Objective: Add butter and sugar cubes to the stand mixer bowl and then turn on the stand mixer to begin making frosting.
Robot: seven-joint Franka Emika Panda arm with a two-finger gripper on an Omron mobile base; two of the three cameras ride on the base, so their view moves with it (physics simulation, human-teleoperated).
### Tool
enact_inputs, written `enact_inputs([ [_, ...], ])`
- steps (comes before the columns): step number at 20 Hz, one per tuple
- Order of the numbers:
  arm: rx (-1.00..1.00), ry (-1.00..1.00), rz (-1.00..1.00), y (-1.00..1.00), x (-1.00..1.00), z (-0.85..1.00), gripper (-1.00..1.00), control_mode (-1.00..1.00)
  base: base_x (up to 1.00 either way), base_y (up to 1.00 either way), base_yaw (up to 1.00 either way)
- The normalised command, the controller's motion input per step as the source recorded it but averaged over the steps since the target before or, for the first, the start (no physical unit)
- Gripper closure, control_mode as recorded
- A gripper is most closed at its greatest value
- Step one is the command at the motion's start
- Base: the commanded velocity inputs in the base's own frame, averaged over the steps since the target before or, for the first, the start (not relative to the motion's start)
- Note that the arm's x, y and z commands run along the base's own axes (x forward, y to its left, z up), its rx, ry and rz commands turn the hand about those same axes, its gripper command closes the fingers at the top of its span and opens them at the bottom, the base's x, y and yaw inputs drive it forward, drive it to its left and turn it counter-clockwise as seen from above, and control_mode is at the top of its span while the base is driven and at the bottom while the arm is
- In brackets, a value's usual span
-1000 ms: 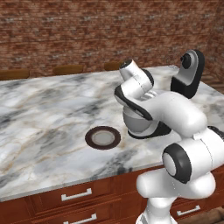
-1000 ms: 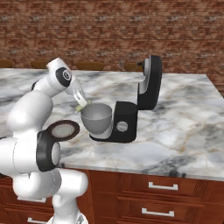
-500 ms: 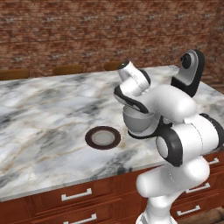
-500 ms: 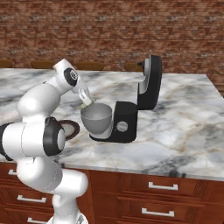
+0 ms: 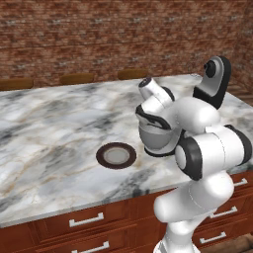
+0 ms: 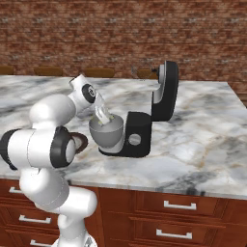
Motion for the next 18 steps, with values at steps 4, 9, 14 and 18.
enact_inputs([
  [4, 0.0, -0.01, -0.05, -0.29, 0.0, -0.27, 1.0, -1.0, 0.0, 0.0, 0.0],
  [9, 0.0, 0.0, -0.08, 0.0, 0.05, -0.16, 1.0, -1.0, 0.0, 0.0, 0.0],
  [14, -0.04, 0.0, -0.09, 0.18, 0.26, -0.05, 1.0, -1.0, 0.0, 0.0, 0.0],
  [18, -0.05, 0.0, -0.07, 0.22, 0.42, -0.01, 1.0, -1.0, 0.0, 0.0, 0.0],
])
